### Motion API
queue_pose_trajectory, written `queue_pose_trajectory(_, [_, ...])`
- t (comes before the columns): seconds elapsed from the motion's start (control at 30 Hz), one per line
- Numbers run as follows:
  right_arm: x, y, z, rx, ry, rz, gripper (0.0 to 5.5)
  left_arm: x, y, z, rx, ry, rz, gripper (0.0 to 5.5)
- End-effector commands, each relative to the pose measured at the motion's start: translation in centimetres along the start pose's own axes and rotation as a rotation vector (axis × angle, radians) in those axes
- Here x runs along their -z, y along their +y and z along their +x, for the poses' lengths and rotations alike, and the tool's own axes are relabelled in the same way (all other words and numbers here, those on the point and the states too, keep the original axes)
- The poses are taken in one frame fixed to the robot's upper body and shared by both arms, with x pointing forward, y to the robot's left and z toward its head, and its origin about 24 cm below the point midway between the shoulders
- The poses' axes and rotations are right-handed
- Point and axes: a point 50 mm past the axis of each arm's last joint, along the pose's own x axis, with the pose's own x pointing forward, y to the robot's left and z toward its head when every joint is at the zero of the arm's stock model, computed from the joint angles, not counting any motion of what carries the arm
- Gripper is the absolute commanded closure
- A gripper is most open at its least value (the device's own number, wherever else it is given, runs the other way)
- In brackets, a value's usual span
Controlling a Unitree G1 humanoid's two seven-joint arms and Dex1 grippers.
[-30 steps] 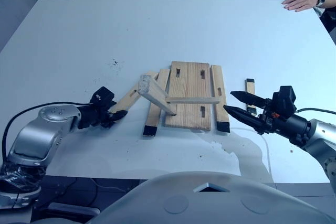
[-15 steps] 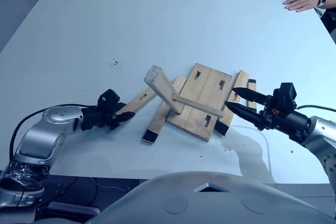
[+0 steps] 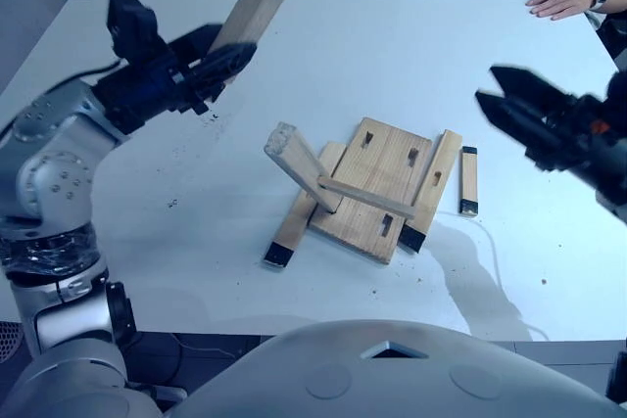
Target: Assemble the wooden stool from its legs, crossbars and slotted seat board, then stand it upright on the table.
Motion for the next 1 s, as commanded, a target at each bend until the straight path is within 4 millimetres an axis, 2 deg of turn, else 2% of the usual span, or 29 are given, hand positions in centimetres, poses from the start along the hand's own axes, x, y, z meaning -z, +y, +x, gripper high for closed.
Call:
queue_pose_trajectory(0.03, [-3.3, 2.1, 2.3, -0.264, -0.070, 0.067, 2.18, -3.8, -3.9, 1.5, 0.351, -0.064, 0.015, 3.47])
queue_pose_trajectory(0.17, [-3.9, 2.5, 3.8, -0.353, -0.051, 0.116, 1.61, -3.3, -5.5, 2.2, 0.473, -0.035, -0.043, 3.47])
queue_pose_trajectory(0.37, [-3.4, 3.7, 5.6, -0.460, -0.001, 0.112, 1.60, -1.9, -5.9, 2.8, 0.495, 0.004, -0.066, 3.47])
queue_pose_trajectory(0.83, [-2.4, 4.3, 7.1, -0.489, 0.025, 0.052, 1.60, -0.2, -5.8, 3.3, 0.454, 0.061, -0.021, 3.47])
queue_pose_trajectory(1.0, [-2.3, 4.3, 7.2, -0.490, 0.040, 0.033, 2.27, 0.2, -6.0, 3.2, 0.462, 0.069, -0.034, 3.47])
